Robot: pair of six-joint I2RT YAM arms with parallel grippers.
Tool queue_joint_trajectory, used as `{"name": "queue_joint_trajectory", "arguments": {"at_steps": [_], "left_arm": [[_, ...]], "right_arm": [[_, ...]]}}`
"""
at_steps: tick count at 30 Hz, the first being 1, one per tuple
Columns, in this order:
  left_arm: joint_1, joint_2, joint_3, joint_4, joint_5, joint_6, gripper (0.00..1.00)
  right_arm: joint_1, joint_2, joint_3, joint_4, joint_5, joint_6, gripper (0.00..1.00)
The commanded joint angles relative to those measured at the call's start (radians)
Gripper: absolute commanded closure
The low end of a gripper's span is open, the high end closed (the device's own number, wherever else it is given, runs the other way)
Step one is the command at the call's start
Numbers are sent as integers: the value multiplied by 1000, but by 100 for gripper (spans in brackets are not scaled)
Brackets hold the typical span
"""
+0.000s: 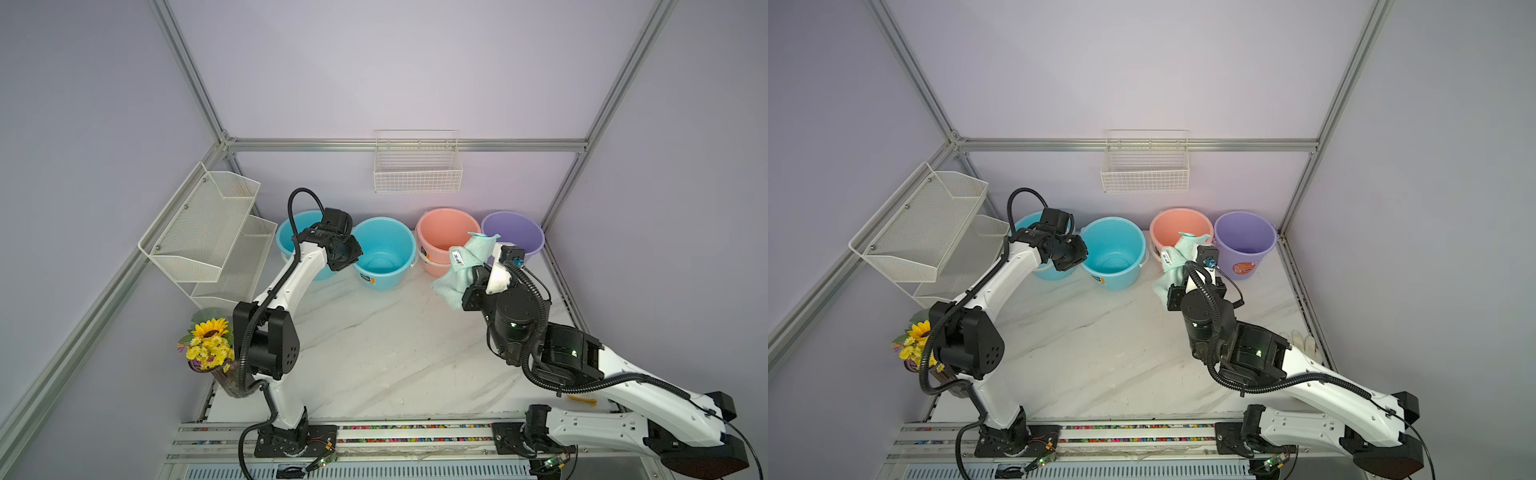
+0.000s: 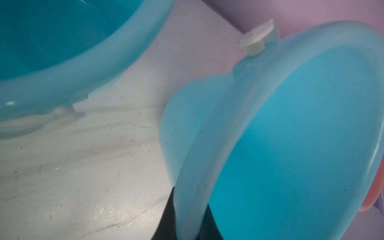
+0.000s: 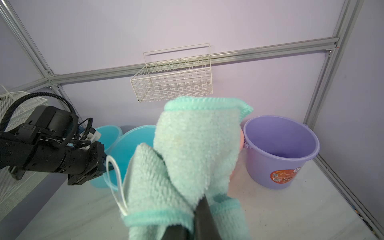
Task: Wipe the inside of the bucket with a cloth
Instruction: Place the bucket at the center of the board, then move the bucket to the center of the board.
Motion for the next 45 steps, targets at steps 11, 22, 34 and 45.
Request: {"name": "queue_joint_trajectory", "arguments": {"at_steps": [11,22,34,45], "left_arm": [[69,195,266,9,67,-62,88],[73,154,299,-14,55,-50,60],[49,23,259,-2,71,-54,18],[-114,11,155,254,146,-206,18]], "right_arm": [[-2,12,12,-49,-11,27,100],[-2,39,40,-51,2,-19,100],[-2,22,64,-54,54,-102,100],[-2,-37,86,-53,140,-194,100]]}}
